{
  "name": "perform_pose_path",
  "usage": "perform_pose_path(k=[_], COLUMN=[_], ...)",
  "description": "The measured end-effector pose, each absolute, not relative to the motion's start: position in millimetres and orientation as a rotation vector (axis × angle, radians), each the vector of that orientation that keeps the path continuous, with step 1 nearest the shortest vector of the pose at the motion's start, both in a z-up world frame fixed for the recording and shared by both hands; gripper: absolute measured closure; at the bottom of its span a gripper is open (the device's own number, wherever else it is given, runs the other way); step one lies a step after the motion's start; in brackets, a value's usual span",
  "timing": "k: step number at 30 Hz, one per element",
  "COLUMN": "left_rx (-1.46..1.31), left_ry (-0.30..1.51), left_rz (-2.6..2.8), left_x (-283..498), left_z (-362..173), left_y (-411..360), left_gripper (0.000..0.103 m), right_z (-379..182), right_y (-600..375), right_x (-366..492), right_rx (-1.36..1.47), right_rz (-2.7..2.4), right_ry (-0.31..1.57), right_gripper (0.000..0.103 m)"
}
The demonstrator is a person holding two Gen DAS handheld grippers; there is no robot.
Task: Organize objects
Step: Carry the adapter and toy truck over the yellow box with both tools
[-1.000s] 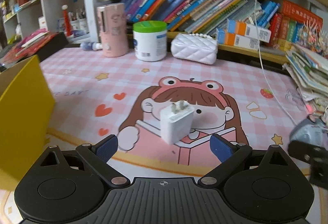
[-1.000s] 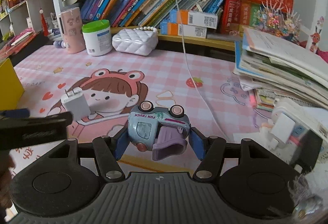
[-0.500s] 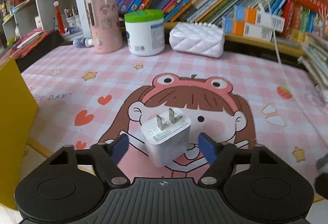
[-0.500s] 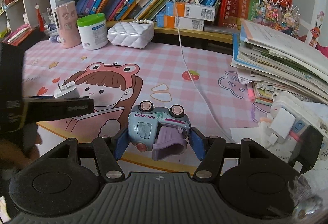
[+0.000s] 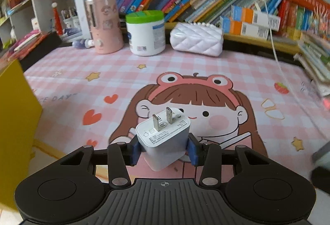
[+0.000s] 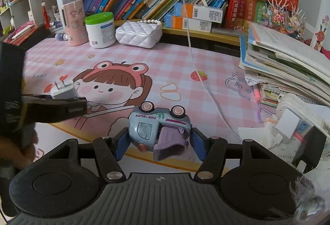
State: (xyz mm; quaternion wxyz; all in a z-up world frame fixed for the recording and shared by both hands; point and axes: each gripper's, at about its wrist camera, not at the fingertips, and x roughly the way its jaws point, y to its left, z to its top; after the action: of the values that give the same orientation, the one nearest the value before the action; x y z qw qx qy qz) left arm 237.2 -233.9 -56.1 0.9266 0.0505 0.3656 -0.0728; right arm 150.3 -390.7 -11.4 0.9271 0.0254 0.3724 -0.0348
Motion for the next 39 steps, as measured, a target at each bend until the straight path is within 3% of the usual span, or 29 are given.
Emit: perform_pose_path(k=[12, 39], left_rx=[-0.042, -0.172], left_ry=[0.715, 0.693], left_rz=[-0.164, 0.01], left_x=[163.5, 54.6], left_z=[-13.7, 3.8], left_y=[-165.0, 17.8], left_gripper=[0.06, 0.06], right_z=[-10.2, 13.0], right_y=[-345.2, -159.9], right_x=[141.7, 77.8], right_rx=[0.02, -0.086], right_rz=[0.005, 0.233], right_ry=[0.774, 0.743], right_gripper=[0.043, 0.043])
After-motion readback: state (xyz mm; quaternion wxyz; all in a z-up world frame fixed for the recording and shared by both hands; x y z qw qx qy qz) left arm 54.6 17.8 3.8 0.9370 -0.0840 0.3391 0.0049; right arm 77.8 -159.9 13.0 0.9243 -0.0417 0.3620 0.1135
